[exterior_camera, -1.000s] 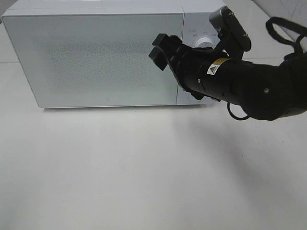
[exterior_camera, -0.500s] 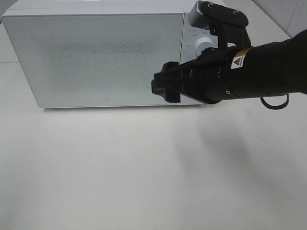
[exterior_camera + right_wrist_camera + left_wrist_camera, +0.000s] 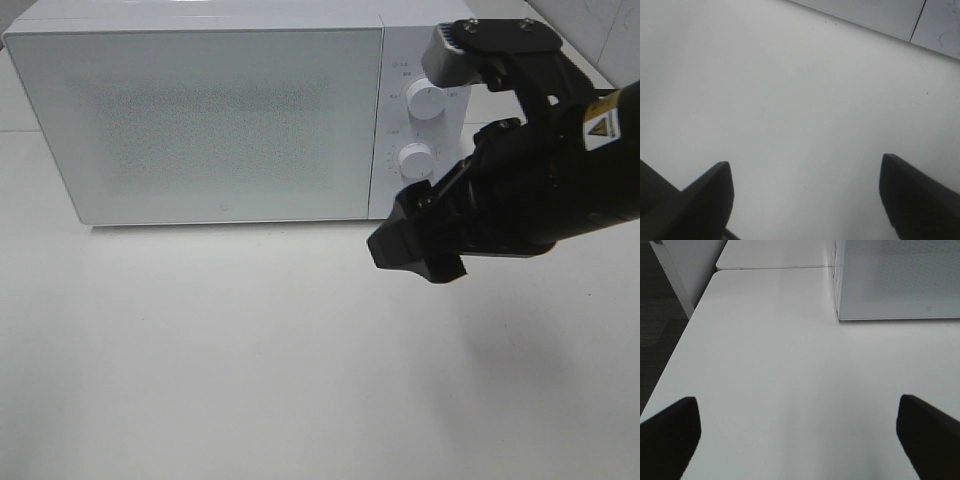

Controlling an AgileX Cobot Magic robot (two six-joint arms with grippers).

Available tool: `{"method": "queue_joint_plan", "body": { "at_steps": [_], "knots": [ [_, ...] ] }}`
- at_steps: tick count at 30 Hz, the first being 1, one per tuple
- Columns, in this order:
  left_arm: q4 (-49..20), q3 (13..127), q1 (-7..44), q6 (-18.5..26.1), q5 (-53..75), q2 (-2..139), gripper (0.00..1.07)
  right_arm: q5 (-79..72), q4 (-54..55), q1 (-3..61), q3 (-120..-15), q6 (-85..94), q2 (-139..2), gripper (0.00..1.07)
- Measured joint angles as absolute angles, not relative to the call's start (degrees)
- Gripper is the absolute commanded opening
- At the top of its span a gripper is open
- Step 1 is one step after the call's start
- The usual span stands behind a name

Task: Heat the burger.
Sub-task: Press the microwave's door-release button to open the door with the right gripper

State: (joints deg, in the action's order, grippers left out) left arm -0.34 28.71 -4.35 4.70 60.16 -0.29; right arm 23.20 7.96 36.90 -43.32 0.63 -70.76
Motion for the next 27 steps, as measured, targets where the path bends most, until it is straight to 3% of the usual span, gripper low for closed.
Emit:
{"method": "queue_joint_plan", "body": {
  "at_steps": [13,27],
  "knots": [
    [-0.3,28.7,-4.4,4.7,60.2,-0.3,1.0,37.2,5.5,36.9,-42.8,0.7,-56.4,0.76],
    [-0.3,28.7,-4.4,4.7,60.2,-0.3,1.0,40.9,-4.1,35.0,-32.8,-7.9,-33.7,0.76]
  ]
}}
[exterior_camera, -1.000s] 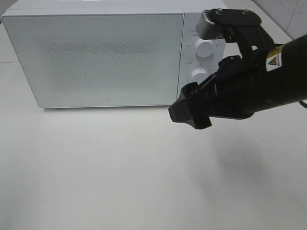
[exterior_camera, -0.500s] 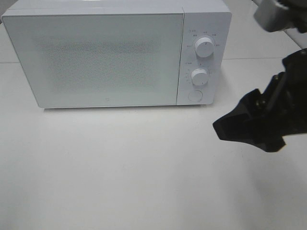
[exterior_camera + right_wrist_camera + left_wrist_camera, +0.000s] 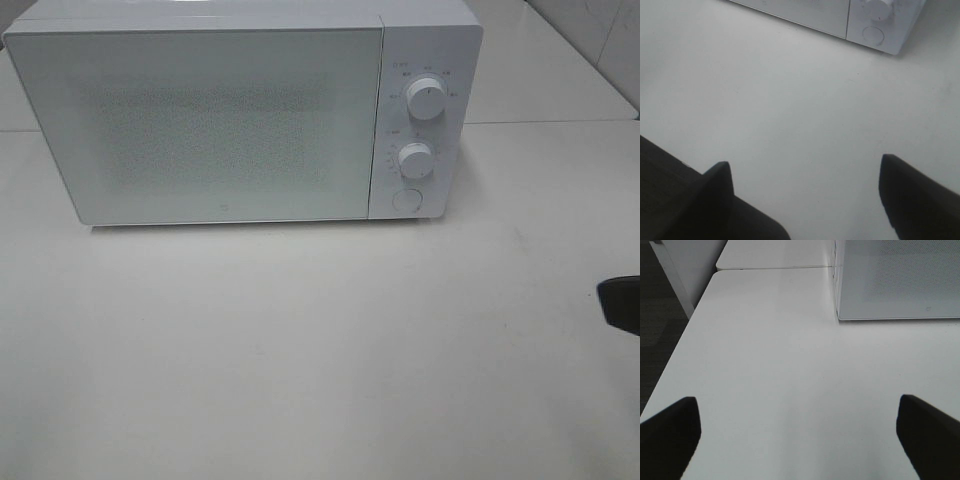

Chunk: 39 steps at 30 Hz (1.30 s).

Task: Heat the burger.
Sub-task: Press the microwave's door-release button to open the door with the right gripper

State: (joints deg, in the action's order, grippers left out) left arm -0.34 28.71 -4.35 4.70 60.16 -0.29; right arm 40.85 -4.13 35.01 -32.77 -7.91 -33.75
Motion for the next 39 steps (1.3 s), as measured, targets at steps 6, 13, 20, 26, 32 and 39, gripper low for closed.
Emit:
{"method": "queue_joint_plan", "body": {
  "at_steps": [6,13,20,26,32,39],
  "knots": [
    [-0.3,28.7,-4.4,4.7,60.2,-0.3,1.0,45.0,-4.4,26.2,-32.3,-8.8,-25.2,0.76],
    [-0.3,28.7,-4.4,4.7,60.2,-0.3,1.0,51.3,-4.5,16.1,-32.3,-8.8,-14.2,0.76],
    [-0.3,28.7,-4.4,4.7,60.2,-0.3,1.0,55.7,-4.8,10.4,-31.8,-7.7,-7.3,0.76],
    [-0.3,28.7,-4.4,4.7,60.2,-0.3,1.0,57.5,-4.8,6.4,-29.2,-7.7,-1.4,0.76],
    [-0.3,28.7,-4.4,4.7,60.2,-0.3,1.0,57.6,-4.8,5.2,-29.1,-7.7,0.3,0.76],
    [-0.3,28.7,-4.4,4.7,60.2,-0.3,1.0,57.9,-4.8,5.2,-29.1,-7.7,0.3,0.76]
  ]
}}
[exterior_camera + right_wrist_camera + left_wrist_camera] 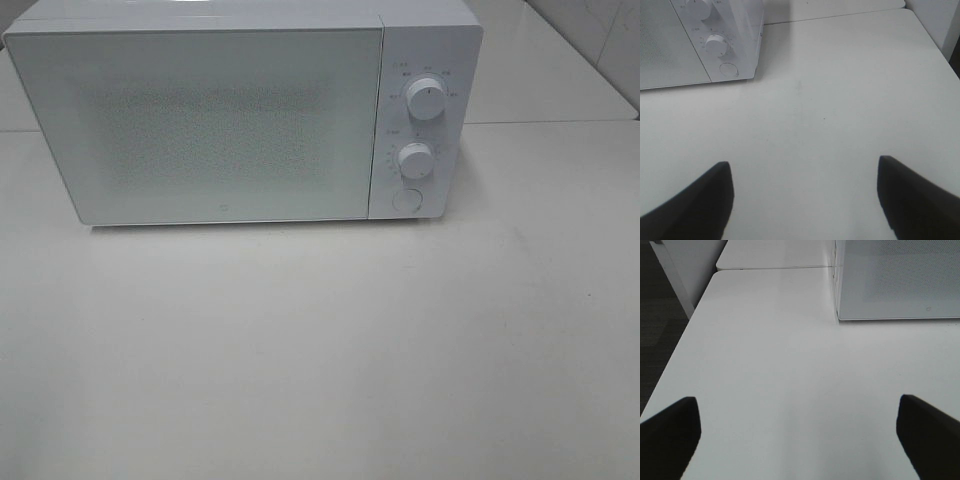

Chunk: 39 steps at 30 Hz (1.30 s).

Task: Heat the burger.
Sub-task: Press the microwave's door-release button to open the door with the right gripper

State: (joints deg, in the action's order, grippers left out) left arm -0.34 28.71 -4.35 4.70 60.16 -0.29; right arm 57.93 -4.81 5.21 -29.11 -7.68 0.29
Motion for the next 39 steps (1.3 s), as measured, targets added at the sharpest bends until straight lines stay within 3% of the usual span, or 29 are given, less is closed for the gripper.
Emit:
{"method": "queue_joint_plan", "body": {
  "at_steps": [12,39],
  "knots": [
    [-0.3,28.7,-4.4,4.7,60.2,-0.3,1.0,52.3,-4.7,5.2,-29.9,-7.7,0.3,0.76],
    [-0.3,28.7,-4.4,4.7,60.2,-0.3,1.0,3.3,-4.6,5.2,-21.9,-7.7,-28.1,0.76]
  ]
}}
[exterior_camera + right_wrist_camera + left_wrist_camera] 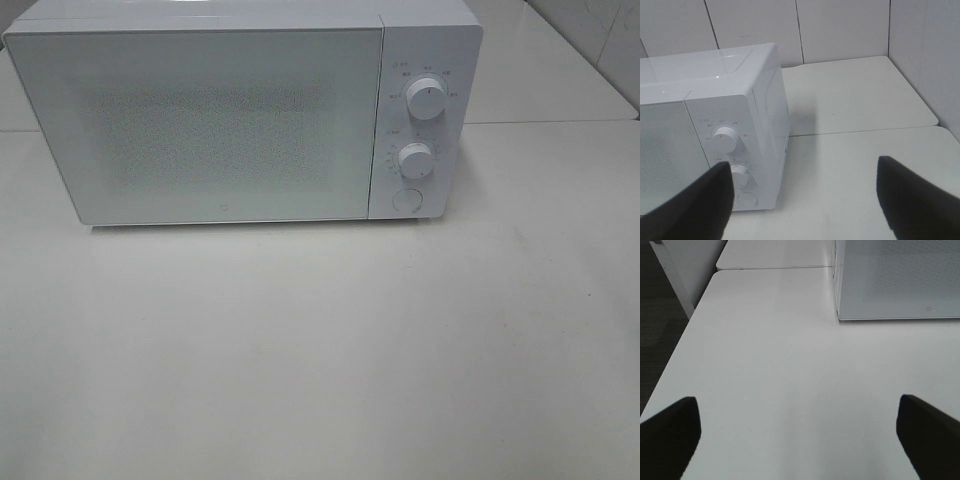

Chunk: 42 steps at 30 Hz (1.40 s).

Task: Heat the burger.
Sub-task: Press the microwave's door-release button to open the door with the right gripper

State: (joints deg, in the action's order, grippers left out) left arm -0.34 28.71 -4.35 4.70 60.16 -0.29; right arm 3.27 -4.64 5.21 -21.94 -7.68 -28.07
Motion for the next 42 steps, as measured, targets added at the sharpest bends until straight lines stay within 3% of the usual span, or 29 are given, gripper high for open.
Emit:
{"method": "queue_joint_plan", "body": {
  "at_steps": [8,11,12,13,15,16,18,30,42],
  "knots": [
    [-0.3,28.7,-4.4,4.7,60.2,-0.3,1.0,-4.9,-4.6,5.2,-21.9,-12.1,-38.2,0.7],
    [-0.3,28.7,-4.4,4.7,60.2,-0.3,1.0,-8.1,-4.5,5.2,-21.9,-16.0,-41.8,0.61],
    [-0.3,28.7,-4.4,4.7,60.2,-0.3,1.0,-9.8,-4.4,5.2,-21.9,-18.4,-44.1,0.53],
    [-0.3,28.7,-4.4,4.7,60.2,-0.3,1.0,-9.8,-4.4,5.2,-21.9,-18.4,-44.1,0.53],
    [-0.3,28.7,-4.4,4.7,60.2,-0.3,1.0,-12.3,-4.4,5.2,-21.9,-21.7,-46.9,0.39],
    [-0.3,28.7,-4.4,4.7,60.2,-0.3,1.0,-12.3,-4.4,5.2,-21.9,-21.7,-46.9,0.39],
    [-0.3,28.7,-4.4,4.7,60.2,-0.3,1.0,-13.8,-4.4,5.2,-21.9,-24.7,-49.4,0.26],
    [-0.3,28.7,-4.4,4.7,60.2,-0.3,1.0,-17.9,-4.6,5.2,-21.9,-40.4,-60.6,0.01],
    [-0.3,28.7,-4.4,4.7,60.2,-0.3,1.0,-33.0,-8.4,5.3,-19.4,-63.5,-72.0,0.0]
  ]
}}
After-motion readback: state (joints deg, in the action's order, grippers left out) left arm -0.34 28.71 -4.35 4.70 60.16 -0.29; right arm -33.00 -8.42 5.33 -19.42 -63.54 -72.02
